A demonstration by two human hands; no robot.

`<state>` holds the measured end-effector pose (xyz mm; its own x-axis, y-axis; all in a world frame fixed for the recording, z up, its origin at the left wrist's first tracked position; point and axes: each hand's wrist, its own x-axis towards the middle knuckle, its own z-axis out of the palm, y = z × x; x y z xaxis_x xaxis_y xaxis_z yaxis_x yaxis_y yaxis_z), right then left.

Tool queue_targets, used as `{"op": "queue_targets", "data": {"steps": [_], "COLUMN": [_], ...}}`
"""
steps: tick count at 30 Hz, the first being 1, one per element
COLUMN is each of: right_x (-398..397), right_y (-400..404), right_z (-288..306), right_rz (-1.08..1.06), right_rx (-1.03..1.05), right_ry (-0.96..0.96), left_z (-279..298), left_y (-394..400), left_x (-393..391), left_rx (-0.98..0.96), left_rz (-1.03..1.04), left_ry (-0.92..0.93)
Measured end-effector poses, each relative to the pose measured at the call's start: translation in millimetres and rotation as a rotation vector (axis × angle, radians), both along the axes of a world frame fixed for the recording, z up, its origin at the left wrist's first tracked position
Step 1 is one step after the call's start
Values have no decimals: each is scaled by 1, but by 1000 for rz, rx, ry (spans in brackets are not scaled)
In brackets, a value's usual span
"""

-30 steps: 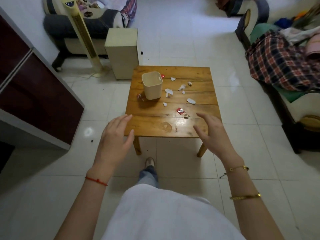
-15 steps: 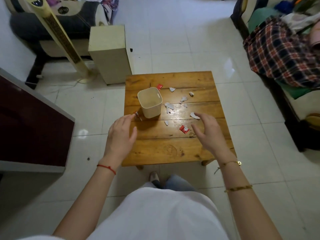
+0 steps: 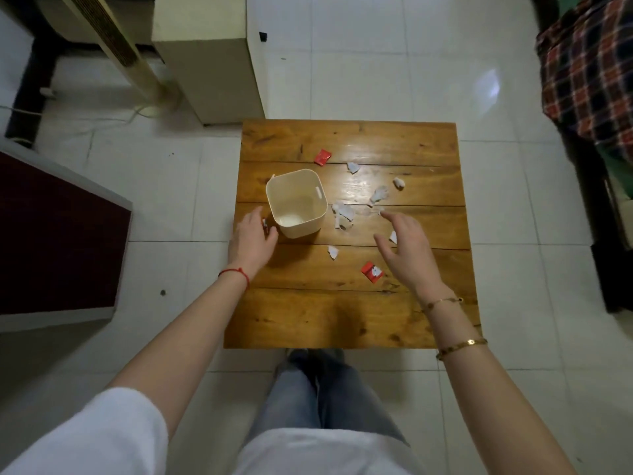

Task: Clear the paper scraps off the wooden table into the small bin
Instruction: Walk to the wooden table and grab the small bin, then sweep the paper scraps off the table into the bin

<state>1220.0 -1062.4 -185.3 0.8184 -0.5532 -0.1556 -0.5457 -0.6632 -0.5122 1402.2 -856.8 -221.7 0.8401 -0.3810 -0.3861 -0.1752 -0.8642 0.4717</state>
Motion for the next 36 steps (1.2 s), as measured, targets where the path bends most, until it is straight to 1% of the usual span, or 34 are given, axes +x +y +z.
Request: {"op": "queue_targets", "data": {"steps": [3,8,11,15,20,25,33,36], "right_x": [23,48,58,61,53,35,-20,-45], "right_y": [-15,-28,-30,-29,-22,-13,9,17], "right_z": [-33,-75,-91,-109,-112,-104,-84,-78], "right_rz": [31,81,69,57,42,7,-68,-59], "right_rx": [-11,-18,4,30,24,24,50,54], "right_ry": [23,32,42,58,72,71,48,28], "left_z": [-37,-85,-97,-107,-104,-84,-31,-19], "left_y": [-17,-35,-44,-49,-48,-35,6,21], "left_x": [21,46,51,53,54,36,-40,-76], "left_rx": [22,-33,-80,-137,-180,-215,-213,-193], "left_rz": [65,208,265,284,280,242,220,221], "left_ry": [112,278,330,338,328,312,307,319]}}
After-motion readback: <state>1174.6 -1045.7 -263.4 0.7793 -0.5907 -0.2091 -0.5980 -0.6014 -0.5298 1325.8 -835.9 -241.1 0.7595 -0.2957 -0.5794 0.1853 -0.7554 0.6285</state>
